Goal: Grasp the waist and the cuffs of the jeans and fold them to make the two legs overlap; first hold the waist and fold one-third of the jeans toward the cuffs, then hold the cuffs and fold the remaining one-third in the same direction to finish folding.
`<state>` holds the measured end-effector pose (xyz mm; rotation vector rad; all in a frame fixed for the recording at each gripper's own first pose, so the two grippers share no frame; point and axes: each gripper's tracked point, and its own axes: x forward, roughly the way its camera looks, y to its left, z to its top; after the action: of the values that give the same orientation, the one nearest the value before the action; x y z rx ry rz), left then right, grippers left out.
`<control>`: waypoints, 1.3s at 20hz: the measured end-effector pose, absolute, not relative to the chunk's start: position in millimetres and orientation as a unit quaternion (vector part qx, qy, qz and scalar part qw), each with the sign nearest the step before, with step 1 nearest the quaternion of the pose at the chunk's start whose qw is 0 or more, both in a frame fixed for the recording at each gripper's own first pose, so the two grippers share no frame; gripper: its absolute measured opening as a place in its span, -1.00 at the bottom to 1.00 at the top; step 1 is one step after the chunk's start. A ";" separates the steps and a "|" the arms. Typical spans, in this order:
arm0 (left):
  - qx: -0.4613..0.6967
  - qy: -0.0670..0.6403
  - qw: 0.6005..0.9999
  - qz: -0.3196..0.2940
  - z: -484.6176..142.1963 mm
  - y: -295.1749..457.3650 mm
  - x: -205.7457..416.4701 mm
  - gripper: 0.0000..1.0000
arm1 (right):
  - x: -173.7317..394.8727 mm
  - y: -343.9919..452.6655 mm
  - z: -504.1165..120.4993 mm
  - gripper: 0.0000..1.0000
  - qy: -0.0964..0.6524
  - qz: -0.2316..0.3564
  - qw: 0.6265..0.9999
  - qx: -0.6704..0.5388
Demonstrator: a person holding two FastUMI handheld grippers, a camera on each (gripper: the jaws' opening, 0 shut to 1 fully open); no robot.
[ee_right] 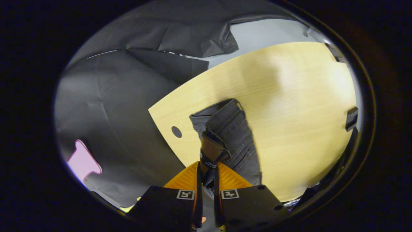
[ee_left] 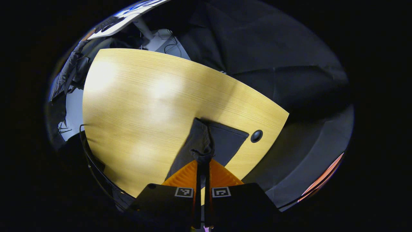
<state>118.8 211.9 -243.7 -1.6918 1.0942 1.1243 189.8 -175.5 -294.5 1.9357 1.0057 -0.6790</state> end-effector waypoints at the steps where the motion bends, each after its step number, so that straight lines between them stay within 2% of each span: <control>1: -0.664 0.440 0.412 0.443 -248.2 211.7 133.7 -0.86 | 198.6 -174.3 -298.1 -0.70 0.400 -0.268 0.416 0.771; 2: -0.655 0.448 0.419 0.441 -255.0 211.6 145.8 -0.86 | 207.0 -174.3 -302.7 -0.69 0.402 -0.269 0.419 0.769; 3: -0.648 0.454 0.425 0.441 -262.0 211.4 158.0 -0.86 | 213.1 -173.7 -309.3 -0.78 0.405 -0.268 0.422 0.765; 4: -0.644 0.458 0.427 0.440 -270.0 208.7 170.0 -0.85 | 218.5 -174.8 -315.0 -0.70 0.408 -0.270 0.425 0.762; 7: -0.632 0.470 0.431 0.441 -304.6 204.9 192.7 -0.84 | 232.3 -176.1 -336.6 -0.70 0.409 -0.280 0.424 0.758; 8: -0.632 0.472 0.432 0.438 -314.9 202.1 198.6 -0.84 | 235.6 -175.1 -343.6 -0.78 0.409 -0.283 0.422 0.758; 10: -0.636 0.472 0.432 0.432 -332.6 197.1 210.6 -0.83 | 243.7 -173.1 -356.9 -0.61 0.410 -0.290 0.422 0.755; 11: -0.635 0.472 0.431 0.434 -340.9 197.1 213.2 -0.82 | 246.3 -171.3 -362.6 -0.70 0.412 -0.293 0.424 0.752; 13: -0.620 0.502 0.409 0.442 -347.9 193.0 199.7 -0.72 | 250.3 -168.0 -370.1 -0.65 0.413 -0.299 0.431 0.745; 14: -0.614 0.518 0.397 0.444 -348.9 188.8 190.3 -0.49 | 251.4 -170.1 -369.4 -0.60 0.410 -0.300 0.436 0.743; 15: -0.604 0.534 0.386 0.449 -349.9 187.8 183.0 -0.61 | 253.6 -171.7 -369.0 -0.55 0.405 -0.300 0.442 0.742; 16: -0.595 0.543 0.383 0.452 -345.4 188.4 177.2 0.01 | 254.0 -172.4 -369.0 -0.38 0.405 -0.297 0.448 0.740; 17: -0.591 0.544 0.386 0.454 -343.3 190.8 179.4 -0.12 | 253.3 -174.6 -366.6 -0.30 0.403 -0.294 0.454 0.738; 18: -0.587 0.543 0.393 0.453 -344.2 192.2 182.1 0.27 | 257.5 -178.8 -362.4 -0.22 0.394 -0.290 0.463 0.739; 19: -0.581 0.547 0.398 0.453 -340.7 193.5 183.3 0.31 | 258.8 -181.1 -357.2 -0.10 0.390 -0.287 0.474 0.735; 20: -0.575 0.548 0.404 0.453 -334.0 193.5 181.0 0.70 | 254.0 -185.9 -349.6 0.25 0.393 -0.289 0.489 0.724; 21: -0.572 0.549 0.410 0.451 -325.0 193.3 179.3 0.64 | 249.0 -192.9 -344.1 0.60 0.395 -0.293 0.505 0.709; 22: -0.572 0.549 0.419 0.443 -315.8 190.6 180.3 0.70 | 244.6 -194.6 -339.2 0.67 0.400 -0.293 0.521 0.695; 23: -0.570 0.550 0.430 0.433 -302.6 187.0 181.0 0.89 | 241.6 -196.4 -331.3 0.85 0.402 -0.286 0.541 0.681; 24: -0.571 0.546 0.450 0.416 -288.8 182.2 184.8 0.70 | 239.8 -196.3 -320.0 0.86 0.404 -0.275 0.566 0.664; 26: -0.545 0.531 0.542 0.355 -247.3 173.5 203.5 0.71 | 232.7 -192.8 -291.6 0.86 0.407 -0.237 0.632 0.616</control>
<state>203.5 173.5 -247.3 -1.2951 1.2617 0.8439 232.7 -192.8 -291.6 1.4096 0.9306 -0.5414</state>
